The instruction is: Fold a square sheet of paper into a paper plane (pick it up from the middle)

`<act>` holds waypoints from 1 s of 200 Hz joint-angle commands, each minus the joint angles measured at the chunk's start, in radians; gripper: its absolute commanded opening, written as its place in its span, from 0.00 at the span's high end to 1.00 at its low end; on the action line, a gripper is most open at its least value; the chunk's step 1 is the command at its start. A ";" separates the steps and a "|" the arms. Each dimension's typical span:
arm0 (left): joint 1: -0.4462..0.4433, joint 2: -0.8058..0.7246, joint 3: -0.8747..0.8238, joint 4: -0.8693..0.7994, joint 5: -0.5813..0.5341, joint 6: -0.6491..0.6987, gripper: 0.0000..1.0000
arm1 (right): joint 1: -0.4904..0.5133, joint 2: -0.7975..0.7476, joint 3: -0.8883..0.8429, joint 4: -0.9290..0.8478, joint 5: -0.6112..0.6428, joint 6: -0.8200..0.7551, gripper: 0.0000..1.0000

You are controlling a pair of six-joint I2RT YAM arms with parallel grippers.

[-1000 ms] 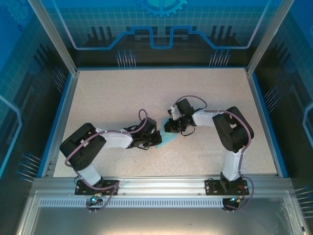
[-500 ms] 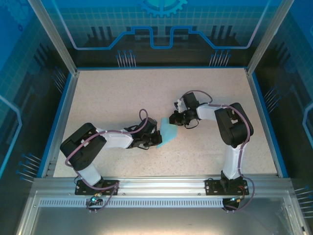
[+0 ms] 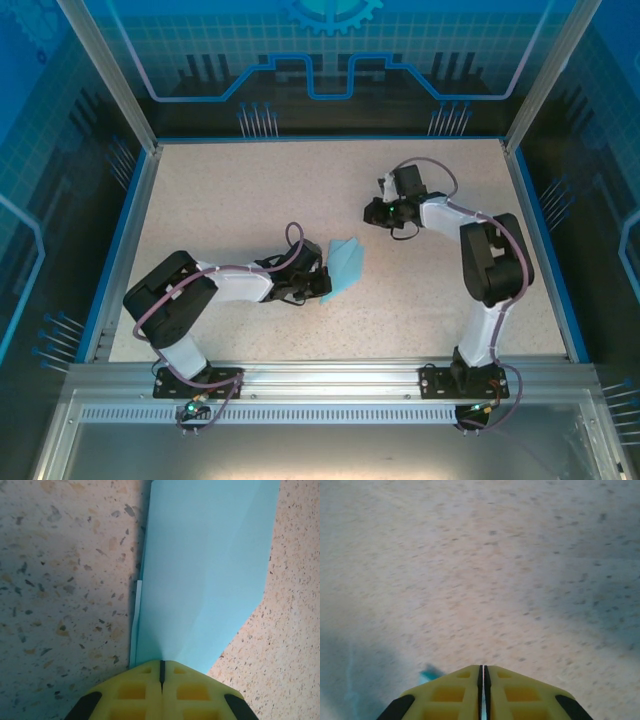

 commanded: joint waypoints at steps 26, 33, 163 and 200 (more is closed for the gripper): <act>-0.016 0.020 -0.007 -0.165 -0.007 0.010 1.00 | 0.148 -0.125 -0.160 0.013 -0.027 0.043 0.90; -0.015 0.017 -0.006 -0.163 -0.008 0.008 1.00 | 0.166 -0.129 -0.179 0.026 -0.035 0.060 0.90; -0.016 -0.065 -0.002 -0.138 0.033 0.019 0.98 | 0.289 0.029 -0.225 0.058 -0.013 0.139 0.93; -0.015 -0.095 -0.023 -0.073 0.111 0.027 0.89 | 0.289 0.056 -0.214 0.029 0.014 0.151 0.93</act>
